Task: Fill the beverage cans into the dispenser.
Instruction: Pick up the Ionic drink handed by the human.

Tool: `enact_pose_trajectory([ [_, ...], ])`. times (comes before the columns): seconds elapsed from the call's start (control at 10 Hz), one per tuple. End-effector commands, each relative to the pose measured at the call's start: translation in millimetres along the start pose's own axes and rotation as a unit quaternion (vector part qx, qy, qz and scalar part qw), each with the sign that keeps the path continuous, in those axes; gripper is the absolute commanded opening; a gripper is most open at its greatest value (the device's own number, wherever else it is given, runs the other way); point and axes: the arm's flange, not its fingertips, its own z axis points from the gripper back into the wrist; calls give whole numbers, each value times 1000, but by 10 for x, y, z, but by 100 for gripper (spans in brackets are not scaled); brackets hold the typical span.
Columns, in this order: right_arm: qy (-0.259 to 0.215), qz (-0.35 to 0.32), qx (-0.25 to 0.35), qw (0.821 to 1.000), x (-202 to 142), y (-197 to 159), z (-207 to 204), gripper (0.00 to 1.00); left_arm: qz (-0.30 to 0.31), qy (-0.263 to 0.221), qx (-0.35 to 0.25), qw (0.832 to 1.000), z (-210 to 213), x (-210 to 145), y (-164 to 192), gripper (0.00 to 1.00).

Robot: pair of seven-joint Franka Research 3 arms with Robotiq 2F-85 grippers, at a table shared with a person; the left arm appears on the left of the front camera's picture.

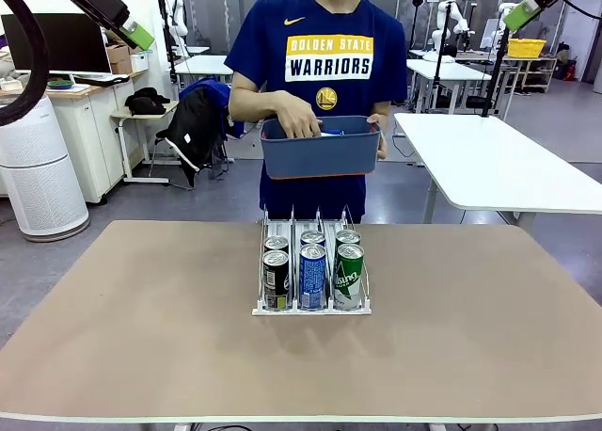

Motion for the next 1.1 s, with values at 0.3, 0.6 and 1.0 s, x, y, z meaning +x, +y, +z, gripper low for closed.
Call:
enact_pose_trajectory([
  [0.3,0,0,0,1000,0,1,1,100,1,2,-1,1000,-4,-16,5,100],
  [0.6,0,0,0,1000,0,1,1,100,1,2,-1,1000,-4,-16,5,100],
  [1.0,0,0,0,1000,0,1,1,100,1,2,-1,1000,-4,-16,5,100],
])
